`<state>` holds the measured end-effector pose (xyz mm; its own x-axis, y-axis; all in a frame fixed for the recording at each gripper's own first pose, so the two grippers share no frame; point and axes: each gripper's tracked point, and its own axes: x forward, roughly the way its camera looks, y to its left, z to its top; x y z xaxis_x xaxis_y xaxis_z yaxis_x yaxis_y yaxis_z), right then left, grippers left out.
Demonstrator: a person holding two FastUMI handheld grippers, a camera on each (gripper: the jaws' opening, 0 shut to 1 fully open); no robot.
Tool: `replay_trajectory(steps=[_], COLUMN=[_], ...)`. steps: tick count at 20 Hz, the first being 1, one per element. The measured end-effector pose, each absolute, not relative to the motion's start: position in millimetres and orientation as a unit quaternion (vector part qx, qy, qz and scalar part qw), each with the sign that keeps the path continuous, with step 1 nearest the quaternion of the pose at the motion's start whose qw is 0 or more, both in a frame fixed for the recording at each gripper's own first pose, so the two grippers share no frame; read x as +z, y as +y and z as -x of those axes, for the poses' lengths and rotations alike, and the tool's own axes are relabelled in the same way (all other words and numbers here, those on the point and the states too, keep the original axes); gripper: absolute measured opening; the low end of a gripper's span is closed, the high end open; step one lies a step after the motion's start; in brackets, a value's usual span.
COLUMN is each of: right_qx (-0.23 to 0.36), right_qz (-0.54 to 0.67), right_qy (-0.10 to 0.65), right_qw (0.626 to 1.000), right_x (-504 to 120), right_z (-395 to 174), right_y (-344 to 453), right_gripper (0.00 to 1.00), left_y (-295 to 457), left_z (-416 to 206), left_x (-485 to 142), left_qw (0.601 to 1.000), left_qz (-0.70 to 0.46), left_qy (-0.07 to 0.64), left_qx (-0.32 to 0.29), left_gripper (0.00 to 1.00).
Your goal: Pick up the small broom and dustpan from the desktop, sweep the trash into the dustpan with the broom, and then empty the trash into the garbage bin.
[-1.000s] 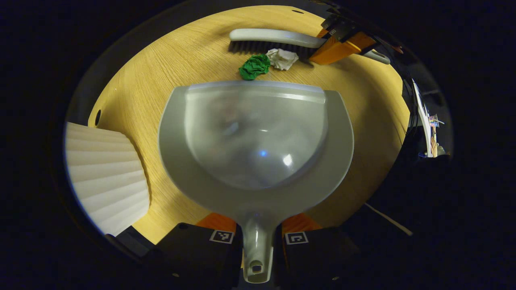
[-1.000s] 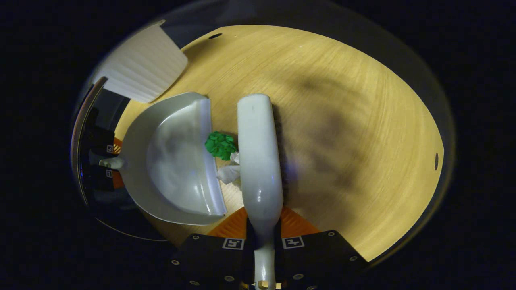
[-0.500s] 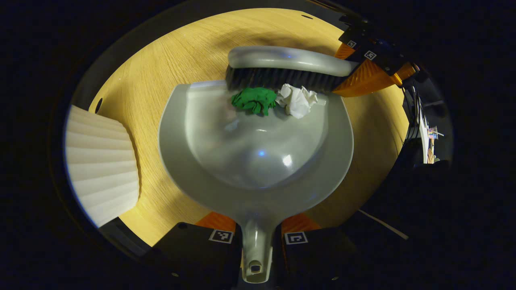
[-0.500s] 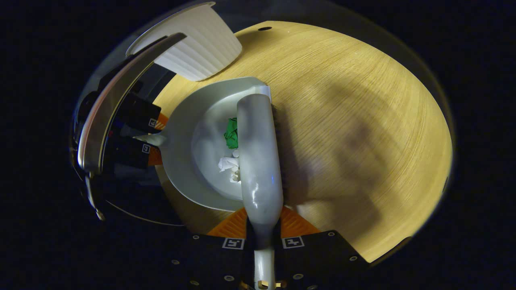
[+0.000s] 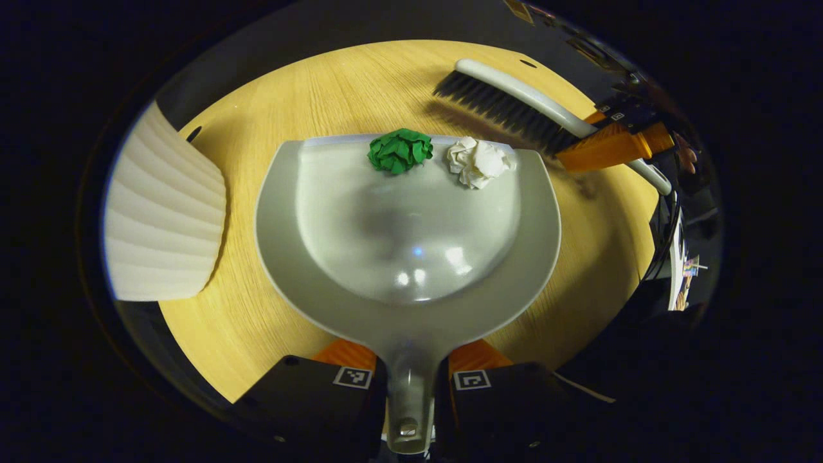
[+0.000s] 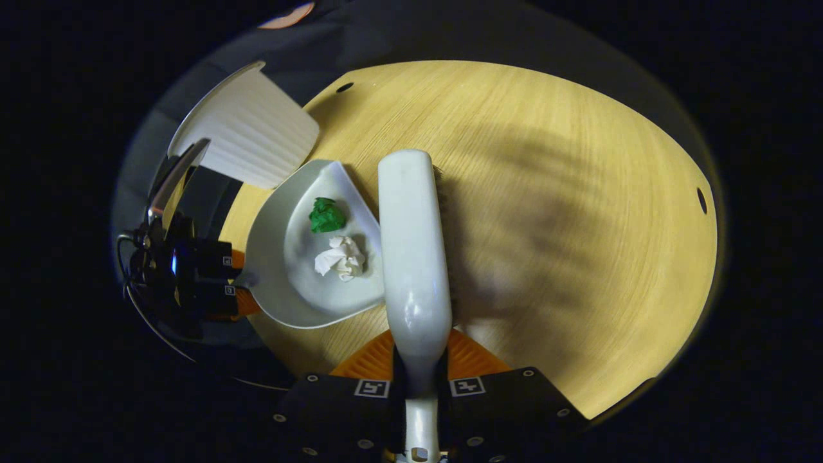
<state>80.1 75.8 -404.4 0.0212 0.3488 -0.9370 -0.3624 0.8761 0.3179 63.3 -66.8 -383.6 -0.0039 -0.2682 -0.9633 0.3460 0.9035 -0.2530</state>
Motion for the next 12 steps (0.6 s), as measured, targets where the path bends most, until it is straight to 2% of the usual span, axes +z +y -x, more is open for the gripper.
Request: replay_trajectory(steps=[3,7,12], right_qx=[0.186,0.11,0.068], right_qz=[-0.02,-0.048,-0.047], right_qy=[0.653,0.671,0.69], right_qw=[0.734,0.732,0.72], right_x=[-402,-428,-473], right_z=[-66,-21,25], right_y=[54,48,60], right_gripper=[0.19,0.19,0.19], left_y=[-72,-77,-83], left_z=[-63,-62,-66], left_x=[-376,-367,-362], left_qw=[0.735,0.754,0.758], left_qz=[-0.003,0.019,0.071], left_qy=[0.652,0.637,0.633], left_qx=[-0.187,-0.157,-0.142], left_gripper=[0.31,0.32,0.31])
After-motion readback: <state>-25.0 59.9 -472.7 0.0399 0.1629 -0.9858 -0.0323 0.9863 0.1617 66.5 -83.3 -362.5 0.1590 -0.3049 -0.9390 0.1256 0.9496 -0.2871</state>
